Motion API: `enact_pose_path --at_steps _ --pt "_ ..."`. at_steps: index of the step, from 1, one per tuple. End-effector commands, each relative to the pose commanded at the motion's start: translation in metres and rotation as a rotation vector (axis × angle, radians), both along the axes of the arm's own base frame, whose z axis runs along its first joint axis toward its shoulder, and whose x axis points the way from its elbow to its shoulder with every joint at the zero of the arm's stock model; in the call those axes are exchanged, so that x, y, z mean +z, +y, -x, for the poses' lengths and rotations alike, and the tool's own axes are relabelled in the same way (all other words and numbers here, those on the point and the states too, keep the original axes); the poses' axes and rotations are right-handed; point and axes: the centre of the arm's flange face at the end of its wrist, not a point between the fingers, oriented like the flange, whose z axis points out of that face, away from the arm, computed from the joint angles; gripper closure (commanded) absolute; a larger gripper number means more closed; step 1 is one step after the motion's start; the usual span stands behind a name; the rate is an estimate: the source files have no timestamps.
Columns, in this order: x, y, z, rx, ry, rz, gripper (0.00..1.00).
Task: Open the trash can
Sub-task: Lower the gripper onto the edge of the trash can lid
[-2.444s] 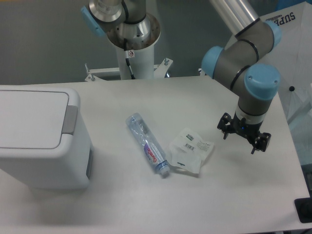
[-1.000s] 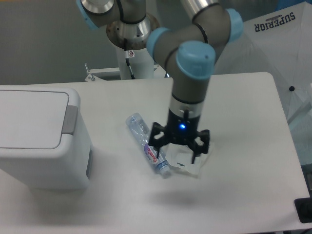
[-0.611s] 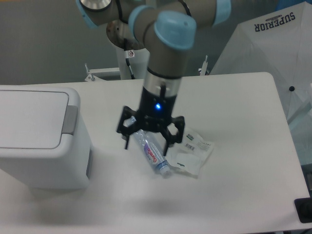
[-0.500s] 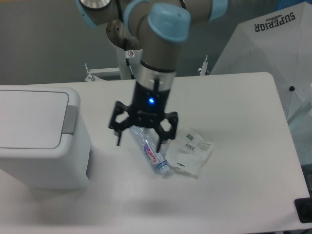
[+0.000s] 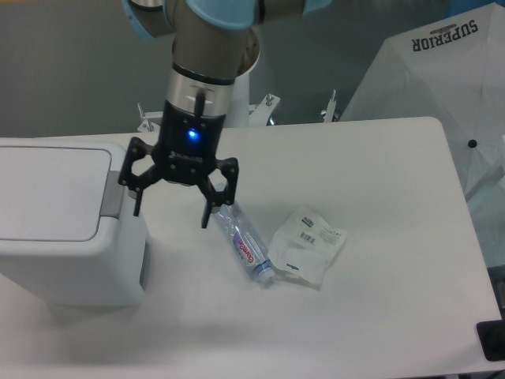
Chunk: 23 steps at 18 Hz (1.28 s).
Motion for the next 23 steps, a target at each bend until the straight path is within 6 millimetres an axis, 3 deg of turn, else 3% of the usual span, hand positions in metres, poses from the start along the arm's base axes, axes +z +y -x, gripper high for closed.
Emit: enact_pose_path --at_steps 10,23 --pt "-0.026 -0.011 -0.012 -0.004 -0.036 0.05 0.0" --pt "-0.031 -0.007 -0.021 -0.02 -0.044 0.058 0.0"
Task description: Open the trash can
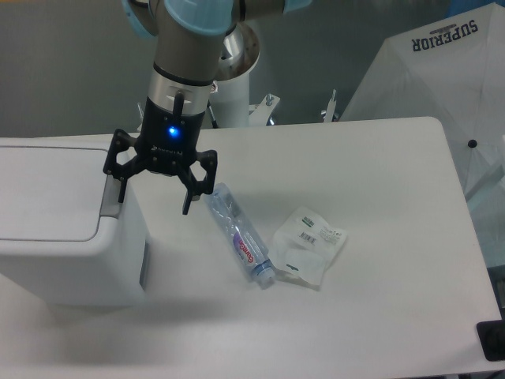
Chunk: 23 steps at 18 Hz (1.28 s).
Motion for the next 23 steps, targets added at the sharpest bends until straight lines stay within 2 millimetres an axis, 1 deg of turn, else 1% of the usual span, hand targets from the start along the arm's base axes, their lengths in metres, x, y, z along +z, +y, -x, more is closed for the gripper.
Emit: enact_pose_path --at_steps 3,7,13,15,18,19,20,23 --pt "-0.007 -0.001 -0.001 0.001 -0.007 0.01 0.0" --pt "-0.01 0.001 -0.002 -0.004 -0.01 0.014 0.0" --pt "-0.009 0.002 -0.002 -0.005 -0.01 0.012 0.0" --pt "-0.006 0.002 -0.002 -0.005 -0.006 0.007 0.0" --pt "0.008 0.006 0.003 -0.006 0.015 -0.017 0.0" --pt "0.012 0.004 0.009 -0.002 0.024 -0.023 0.0" --pt "0.016 0.0 0.02 0.014 0.033 -0.03 0.0" --pt "0.024 -0.017 0.064 0.079 0.058 -0.045 0.0"
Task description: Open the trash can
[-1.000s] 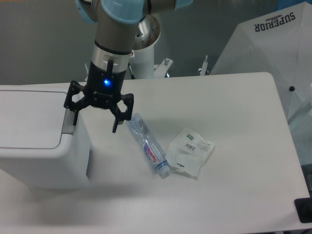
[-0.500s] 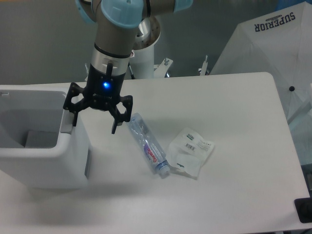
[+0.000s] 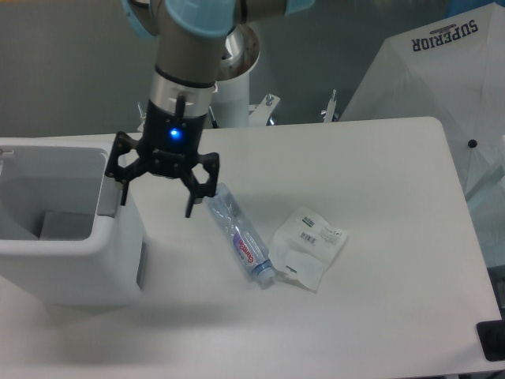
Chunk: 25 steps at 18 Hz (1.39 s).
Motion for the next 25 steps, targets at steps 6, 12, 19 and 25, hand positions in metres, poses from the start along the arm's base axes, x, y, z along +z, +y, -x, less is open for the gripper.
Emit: enact_pose_path --at_steps 6,12,19,25 --pt "-0.037 -0.043 0.102 -0.031 0.111 0.035 0.0" --pt "-0.107 -0.058 0.178 -0.081 0.159 0.075 0.0" --pt "-0.13 -0.097 0.243 -0.175 0.305 0.221 0.0" --pt "-0.17 -0.106 0.254 -0.401 0.403 0.407 0.0"
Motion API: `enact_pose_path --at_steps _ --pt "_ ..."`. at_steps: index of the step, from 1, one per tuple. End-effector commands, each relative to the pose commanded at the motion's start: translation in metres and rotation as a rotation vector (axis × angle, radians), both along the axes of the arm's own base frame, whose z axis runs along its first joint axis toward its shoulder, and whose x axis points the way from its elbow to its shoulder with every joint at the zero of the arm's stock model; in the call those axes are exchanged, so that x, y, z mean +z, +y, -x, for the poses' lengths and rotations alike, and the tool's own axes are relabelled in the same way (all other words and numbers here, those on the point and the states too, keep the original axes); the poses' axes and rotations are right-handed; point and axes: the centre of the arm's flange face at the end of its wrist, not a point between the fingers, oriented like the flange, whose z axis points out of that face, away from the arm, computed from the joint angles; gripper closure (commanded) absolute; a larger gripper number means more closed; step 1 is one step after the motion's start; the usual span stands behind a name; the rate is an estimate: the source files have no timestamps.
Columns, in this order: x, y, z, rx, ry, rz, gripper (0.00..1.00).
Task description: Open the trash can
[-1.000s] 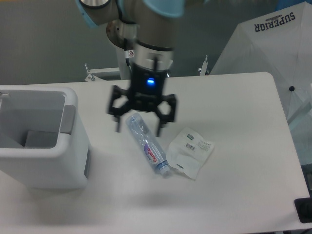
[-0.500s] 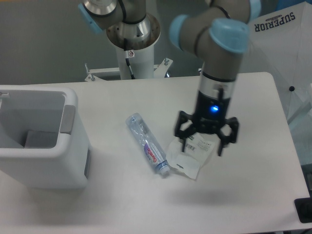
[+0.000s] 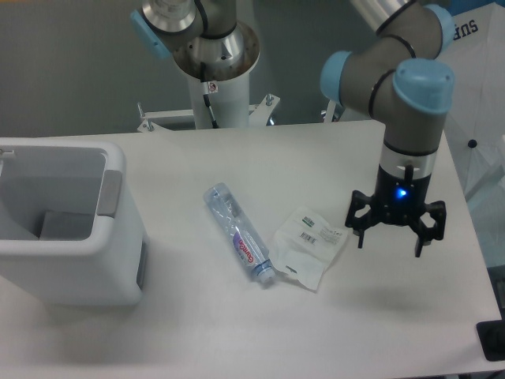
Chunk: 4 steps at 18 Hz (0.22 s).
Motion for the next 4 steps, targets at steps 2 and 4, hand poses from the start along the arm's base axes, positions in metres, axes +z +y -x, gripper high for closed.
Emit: enact_pose_path --at_steps 2,4 --pt "-0.0041 0.0003 -0.0018 -0.023 0.004 0.018 0.0" --pt "-0.0092 0.0015 -0.0038 -0.026 -0.004 0.023 0.0"
